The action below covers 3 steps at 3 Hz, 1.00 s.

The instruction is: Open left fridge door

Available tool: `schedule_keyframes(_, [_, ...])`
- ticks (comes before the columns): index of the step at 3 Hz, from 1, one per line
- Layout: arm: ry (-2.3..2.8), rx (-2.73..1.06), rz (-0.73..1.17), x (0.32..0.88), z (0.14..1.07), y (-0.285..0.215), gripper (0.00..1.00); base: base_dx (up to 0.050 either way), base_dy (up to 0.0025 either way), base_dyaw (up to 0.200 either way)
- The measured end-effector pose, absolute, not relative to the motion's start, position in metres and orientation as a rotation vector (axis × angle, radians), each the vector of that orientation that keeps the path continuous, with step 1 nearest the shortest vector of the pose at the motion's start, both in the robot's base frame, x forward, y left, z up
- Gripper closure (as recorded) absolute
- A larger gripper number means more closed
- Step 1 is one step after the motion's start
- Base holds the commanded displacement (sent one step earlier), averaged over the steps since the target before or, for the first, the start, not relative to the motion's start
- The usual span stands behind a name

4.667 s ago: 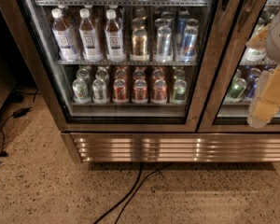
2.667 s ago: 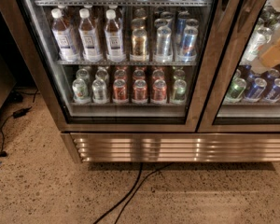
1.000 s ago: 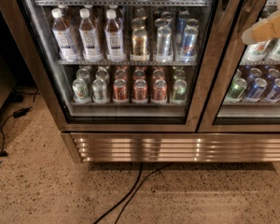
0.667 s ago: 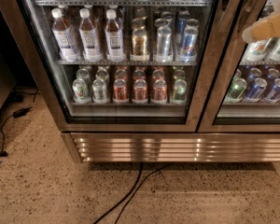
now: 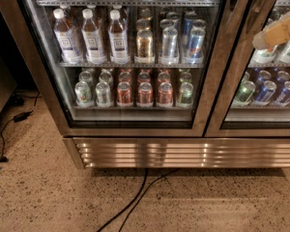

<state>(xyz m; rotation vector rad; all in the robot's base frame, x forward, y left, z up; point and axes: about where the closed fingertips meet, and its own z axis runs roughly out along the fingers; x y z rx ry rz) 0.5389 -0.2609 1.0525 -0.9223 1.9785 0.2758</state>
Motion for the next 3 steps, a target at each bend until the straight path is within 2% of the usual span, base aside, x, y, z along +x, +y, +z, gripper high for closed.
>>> schedule_keyframes(1, [1.948, -0.889, 0.333, 0.549, 1.058, -0.263, 0.0, 0.0, 0.0, 0.0])
schedule_keyframes(3, [1.872, -0.813, 0.602, 0.582, 1.063, -0.257, 0.0, 0.0, 0.0, 0.0])
